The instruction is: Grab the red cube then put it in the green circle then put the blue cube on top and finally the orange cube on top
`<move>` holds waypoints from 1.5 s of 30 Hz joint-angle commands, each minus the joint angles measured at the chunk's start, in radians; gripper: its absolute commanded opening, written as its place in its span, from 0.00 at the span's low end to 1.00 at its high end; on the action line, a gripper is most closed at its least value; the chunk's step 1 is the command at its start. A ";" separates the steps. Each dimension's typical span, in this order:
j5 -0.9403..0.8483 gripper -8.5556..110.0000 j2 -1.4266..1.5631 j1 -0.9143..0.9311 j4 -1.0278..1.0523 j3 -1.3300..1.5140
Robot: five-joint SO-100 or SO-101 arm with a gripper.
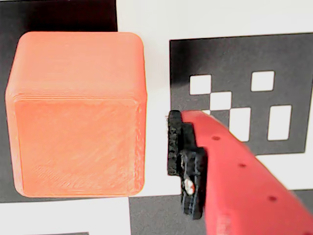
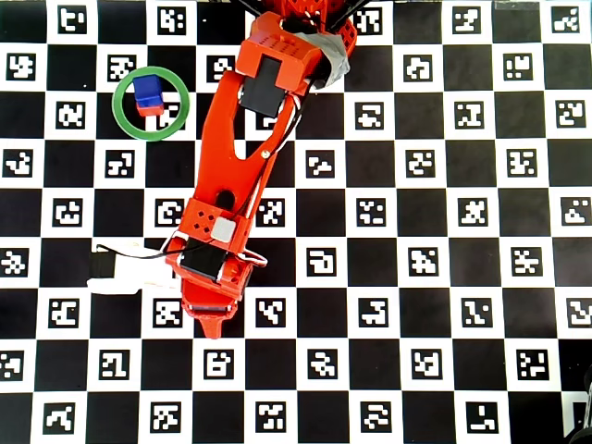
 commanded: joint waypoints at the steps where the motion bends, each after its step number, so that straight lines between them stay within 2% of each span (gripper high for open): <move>1: -0.005 0.25 0.037 0.006 -0.005 -0.017; 8: 0.006 0.16 0.038 0.009 -0.009 -0.015; 16: 0.015 0.15 0.135 -0.006 0.020 0.026; 25: 0.032 0.14 0.287 0.009 0.144 0.023; 37: -0.095 0.14 0.710 0.091 0.156 0.359; 45: -0.239 0.14 0.960 0.247 0.204 0.560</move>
